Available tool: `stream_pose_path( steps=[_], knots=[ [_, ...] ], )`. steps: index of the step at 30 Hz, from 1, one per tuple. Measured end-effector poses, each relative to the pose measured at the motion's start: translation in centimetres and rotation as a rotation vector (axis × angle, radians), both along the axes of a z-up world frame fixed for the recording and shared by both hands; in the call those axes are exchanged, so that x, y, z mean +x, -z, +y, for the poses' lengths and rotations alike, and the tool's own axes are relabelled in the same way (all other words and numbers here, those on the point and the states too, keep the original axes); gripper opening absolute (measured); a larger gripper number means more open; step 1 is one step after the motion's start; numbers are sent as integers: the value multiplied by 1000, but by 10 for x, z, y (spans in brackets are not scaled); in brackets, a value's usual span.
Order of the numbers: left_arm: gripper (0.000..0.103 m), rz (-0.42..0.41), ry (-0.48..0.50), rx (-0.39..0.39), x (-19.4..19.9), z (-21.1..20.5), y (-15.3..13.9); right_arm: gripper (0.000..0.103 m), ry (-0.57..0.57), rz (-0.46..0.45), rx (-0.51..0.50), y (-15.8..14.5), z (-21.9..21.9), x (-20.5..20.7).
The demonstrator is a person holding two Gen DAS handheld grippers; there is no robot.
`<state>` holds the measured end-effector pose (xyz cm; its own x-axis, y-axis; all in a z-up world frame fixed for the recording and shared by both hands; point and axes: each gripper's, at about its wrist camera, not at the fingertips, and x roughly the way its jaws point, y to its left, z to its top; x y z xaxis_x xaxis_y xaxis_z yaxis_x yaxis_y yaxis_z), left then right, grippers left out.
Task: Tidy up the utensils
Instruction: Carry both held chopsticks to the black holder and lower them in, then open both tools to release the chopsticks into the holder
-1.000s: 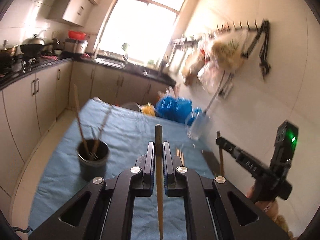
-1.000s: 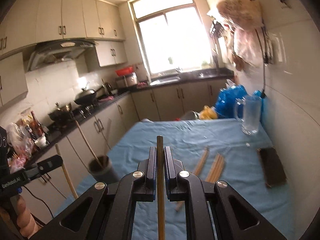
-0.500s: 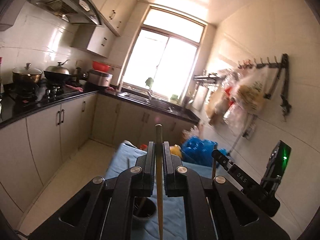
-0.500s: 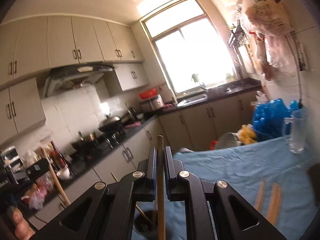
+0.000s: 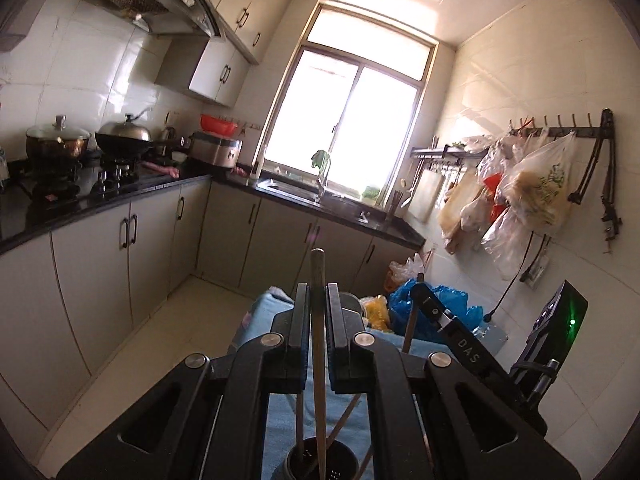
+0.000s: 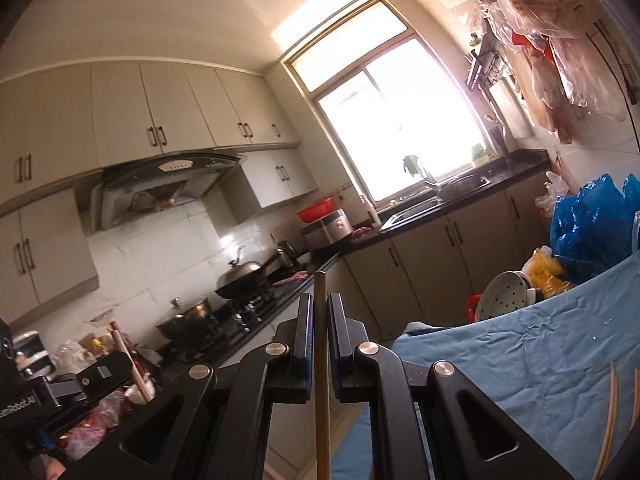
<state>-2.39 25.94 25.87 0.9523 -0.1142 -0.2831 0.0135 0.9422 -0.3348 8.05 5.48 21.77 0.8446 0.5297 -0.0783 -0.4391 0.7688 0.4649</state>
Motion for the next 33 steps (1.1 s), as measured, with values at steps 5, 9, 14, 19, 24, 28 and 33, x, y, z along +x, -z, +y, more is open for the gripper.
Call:
stream_pose_path(
  steps=[5,9,14,19,24,28,33],
  knots=[
    [6,44,1,16,20,-5,22,7,54,-42,-92,11,12,5],
    [6,82,4,18,27,-8,40,8,55,-50,-141,21,17,1],
    [7,123,8,25,31,-11,52,9,52,-33,-176,30,17,-4],
    [7,121,-4,31,25,-13,53,25,48,-1,-187,38,15,-6],
    [7,129,-12,30,15,-14,53,46,70,-26,-187,30,4,-23],
    [7,140,-21,24,4,-12,50,56,86,-36,-201,22,-7,-39],
    [11,119,-23,29,-28,-20,36,69,137,-38,-217,12,-35,-64]
  ],
)
